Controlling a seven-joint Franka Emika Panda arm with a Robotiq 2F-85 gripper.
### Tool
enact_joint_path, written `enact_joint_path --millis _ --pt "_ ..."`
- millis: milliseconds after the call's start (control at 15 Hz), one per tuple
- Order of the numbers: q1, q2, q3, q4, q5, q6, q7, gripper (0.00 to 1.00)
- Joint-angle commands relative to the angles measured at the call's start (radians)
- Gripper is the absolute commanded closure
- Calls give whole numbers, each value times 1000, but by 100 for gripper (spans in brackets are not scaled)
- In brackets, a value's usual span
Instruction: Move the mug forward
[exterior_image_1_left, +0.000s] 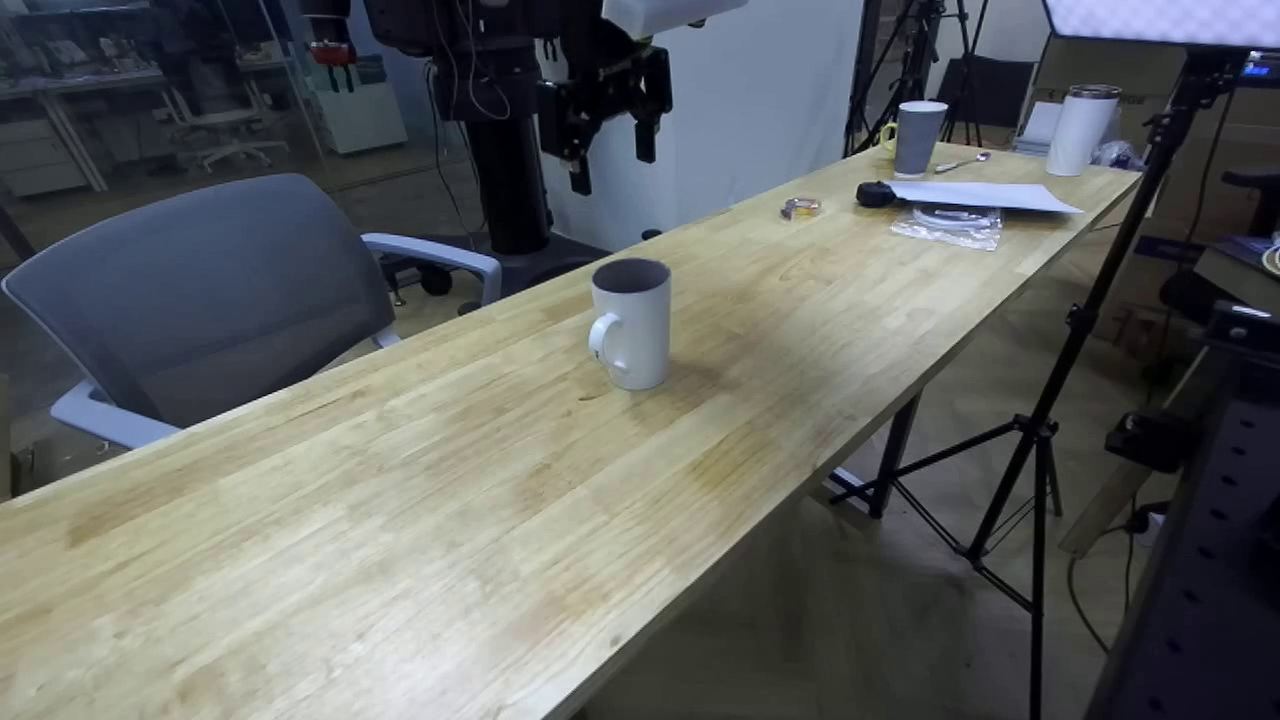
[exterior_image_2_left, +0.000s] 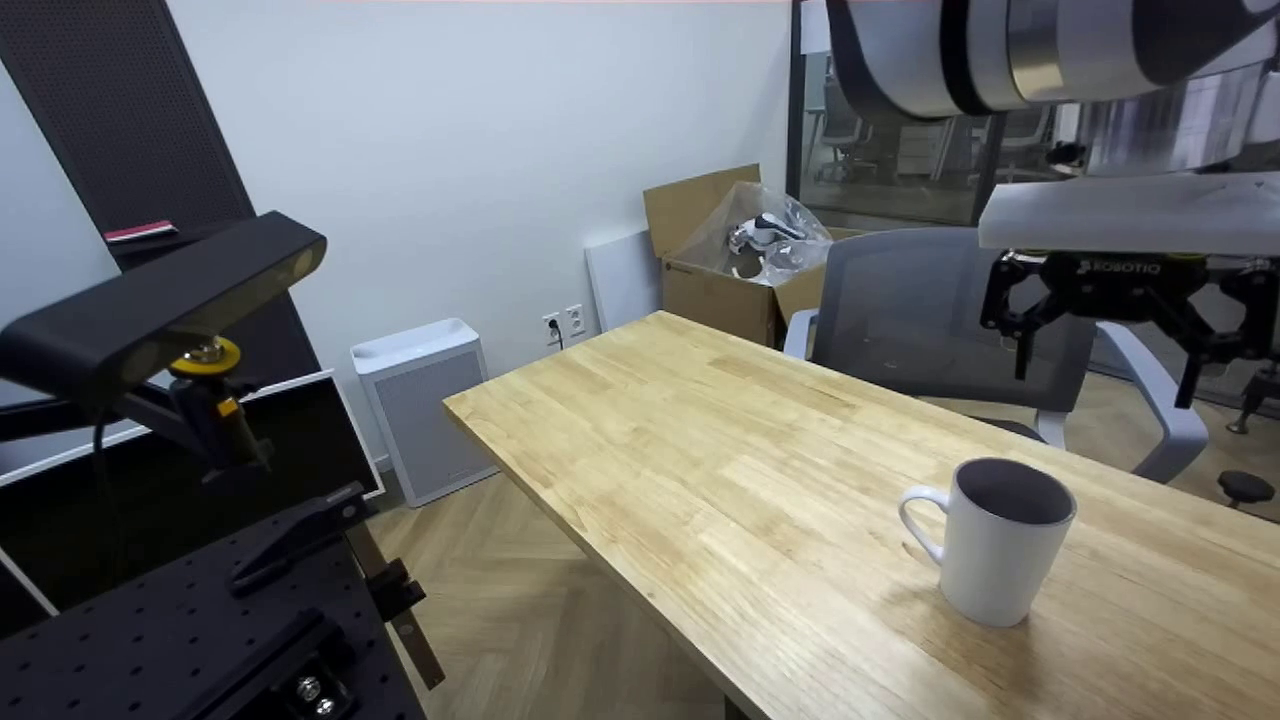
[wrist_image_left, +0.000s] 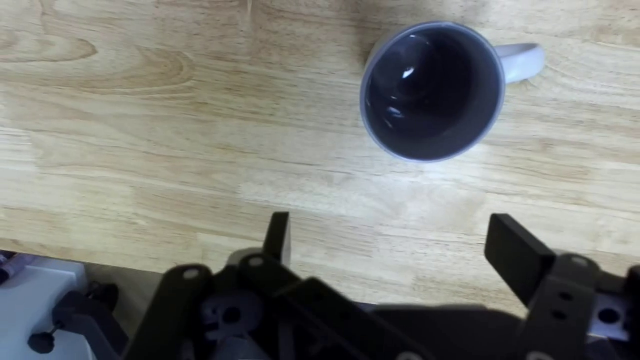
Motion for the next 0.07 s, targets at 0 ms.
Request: enact_joint_path --millis 0 --pt "-11 2 10 1 -11 -2 8 0"
